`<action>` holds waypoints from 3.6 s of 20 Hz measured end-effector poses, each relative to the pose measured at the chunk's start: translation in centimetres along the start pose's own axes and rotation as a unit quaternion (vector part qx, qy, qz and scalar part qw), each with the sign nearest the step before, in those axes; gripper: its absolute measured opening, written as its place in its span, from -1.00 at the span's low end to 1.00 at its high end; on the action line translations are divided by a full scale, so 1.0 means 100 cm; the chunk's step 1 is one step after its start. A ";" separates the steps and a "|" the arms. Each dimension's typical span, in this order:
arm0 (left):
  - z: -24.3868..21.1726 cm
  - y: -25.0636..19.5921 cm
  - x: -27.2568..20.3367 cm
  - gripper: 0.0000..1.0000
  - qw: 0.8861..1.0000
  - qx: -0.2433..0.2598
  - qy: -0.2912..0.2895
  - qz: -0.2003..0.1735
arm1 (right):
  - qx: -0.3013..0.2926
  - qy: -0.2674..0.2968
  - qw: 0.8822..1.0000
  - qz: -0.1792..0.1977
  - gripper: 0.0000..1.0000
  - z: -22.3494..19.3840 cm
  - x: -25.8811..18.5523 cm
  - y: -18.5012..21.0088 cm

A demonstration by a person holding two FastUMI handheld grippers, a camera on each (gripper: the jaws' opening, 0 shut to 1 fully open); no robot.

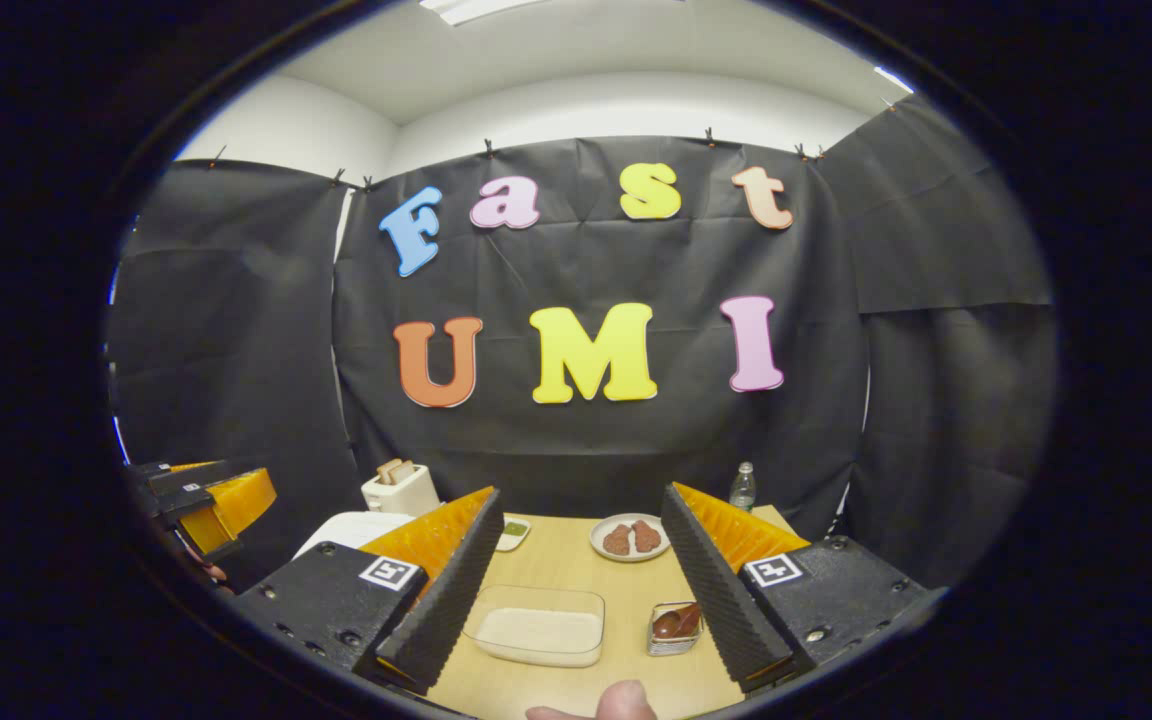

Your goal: Close the left gripper, press the button to open the rice cooker; take a wooden spoon from the chopstick holder with the right hand, scoop a spoonful of rice and pour it into the rice cooker, then put the wooden spoon back into the chopstick holder.

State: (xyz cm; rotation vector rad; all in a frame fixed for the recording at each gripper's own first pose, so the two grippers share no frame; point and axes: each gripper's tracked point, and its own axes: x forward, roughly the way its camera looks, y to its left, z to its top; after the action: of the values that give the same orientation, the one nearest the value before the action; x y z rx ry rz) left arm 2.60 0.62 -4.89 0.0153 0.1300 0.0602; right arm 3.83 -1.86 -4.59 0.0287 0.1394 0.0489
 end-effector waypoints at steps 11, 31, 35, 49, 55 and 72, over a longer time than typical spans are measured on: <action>-0.078 0.037 0.046 -0.17 0.984 -0.001 0.176 0.024 | 0.005 0.006 1.000 0.022 1.00 -0.011 0.043 -0.014; -0.185 0.085 0.134 -1.00 0.946 -0.091 0.308 0.031 | 0.020 0.058 0.998 -0.016 0.99 -0.047 0.081 -0.075; -0.195 0.086 0.129 -1.00 0.941 -0.102 0.321 0.030 | 0.024 0.060 0.998 -0.017 0.99 -0.049 0.082 -0.074; -0.194 0.086 0.124 -1.00 0.941 -0.099 0.322 0.028 | 0.026 0.066 0.997 -0.005 1.00 -0.050 0.068 -0.057; -0.077 0.092 0.155 -0.99 0.985 -0.067 0.152 0.039 | 0.035 0.046 0.998 -0.008 1.00 -0.030 0.050 -0.063; 0.029 0.056 0.105 0.90 0.999 -0.049 -0.015 0.013 | 0.018 0.054 0.997 -0.055 1.00 -0.036 0.011 -0.111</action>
State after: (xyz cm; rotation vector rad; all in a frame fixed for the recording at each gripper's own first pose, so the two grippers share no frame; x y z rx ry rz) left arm 13.07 6.85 -3.23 -0.0796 0.0975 0.0927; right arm 4.95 -12.77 -8.64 0.0535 0.2492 -0.0619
